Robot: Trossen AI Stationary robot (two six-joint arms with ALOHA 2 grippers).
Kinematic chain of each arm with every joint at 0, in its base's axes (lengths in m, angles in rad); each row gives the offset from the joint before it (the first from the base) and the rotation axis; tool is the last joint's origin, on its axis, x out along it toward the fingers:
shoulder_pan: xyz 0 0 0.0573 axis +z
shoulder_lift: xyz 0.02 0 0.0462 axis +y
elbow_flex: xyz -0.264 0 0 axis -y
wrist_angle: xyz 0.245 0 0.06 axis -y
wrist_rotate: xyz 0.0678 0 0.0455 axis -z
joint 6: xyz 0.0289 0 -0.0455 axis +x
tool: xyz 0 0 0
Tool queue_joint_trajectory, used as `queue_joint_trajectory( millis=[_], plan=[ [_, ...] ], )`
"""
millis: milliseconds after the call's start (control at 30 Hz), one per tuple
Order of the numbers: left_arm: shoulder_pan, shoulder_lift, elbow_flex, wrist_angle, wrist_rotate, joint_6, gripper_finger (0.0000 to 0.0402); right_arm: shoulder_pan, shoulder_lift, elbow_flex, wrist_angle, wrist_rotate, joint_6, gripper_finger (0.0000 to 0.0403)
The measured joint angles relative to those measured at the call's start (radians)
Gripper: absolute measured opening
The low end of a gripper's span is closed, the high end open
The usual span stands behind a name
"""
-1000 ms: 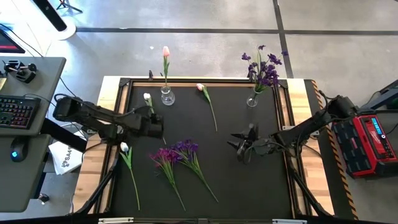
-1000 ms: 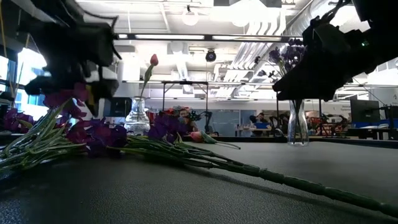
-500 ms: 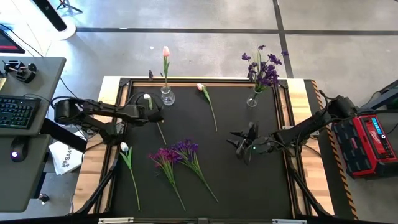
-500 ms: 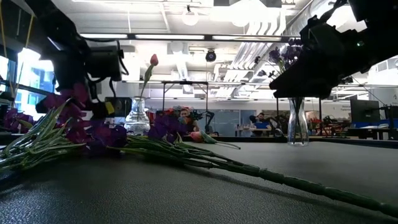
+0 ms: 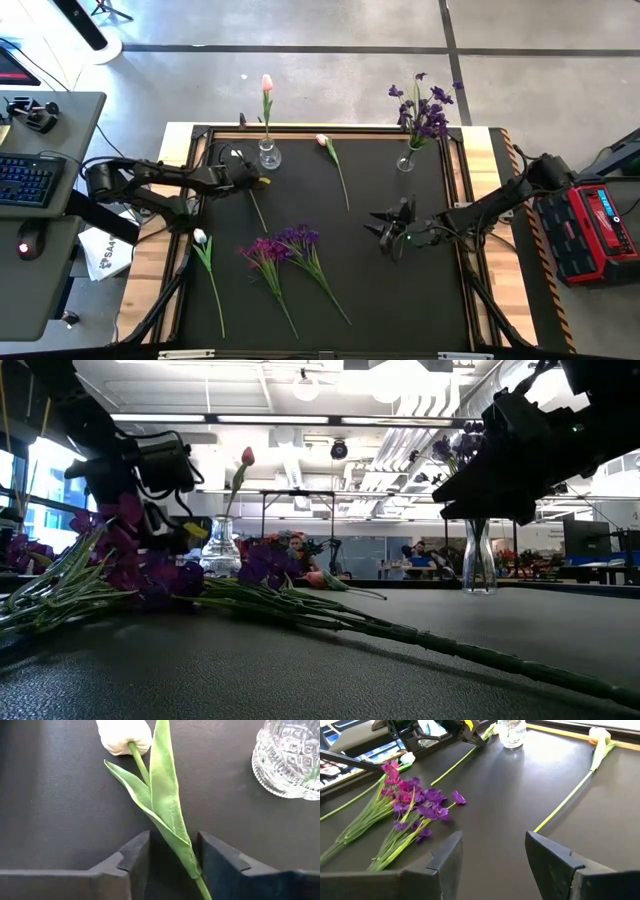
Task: Sort flowers into vase by color
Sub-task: Put the top white tulip into the left transparent vase
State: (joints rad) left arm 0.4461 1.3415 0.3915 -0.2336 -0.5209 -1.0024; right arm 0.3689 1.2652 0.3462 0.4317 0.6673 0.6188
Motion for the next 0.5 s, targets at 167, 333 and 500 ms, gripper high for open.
queue_joint_trajectory(
  millis=[167, 333, 500],
  plan=[
    [0.009, 0.002, -0.001, 0.025, -0.004, 0.049, 0.0067, 0.018, 0.000, 0.000, 0.000, -0.003, 0.003, 0.0199],
    [0.034, -0.008, 0.016, 0.023, 0.017, 0.164, 0.0008, 0.032, -0.008, 0.000, 0.023, 0.000, 0.005, 0.0199],
    [0.024, -0.084, 0.057, 0.020, 0.006, 0.244, 0.0009, 0.084, -0.083, 0.000, 0.047, 0.003, -0.041, 0.0199]
  ],
)
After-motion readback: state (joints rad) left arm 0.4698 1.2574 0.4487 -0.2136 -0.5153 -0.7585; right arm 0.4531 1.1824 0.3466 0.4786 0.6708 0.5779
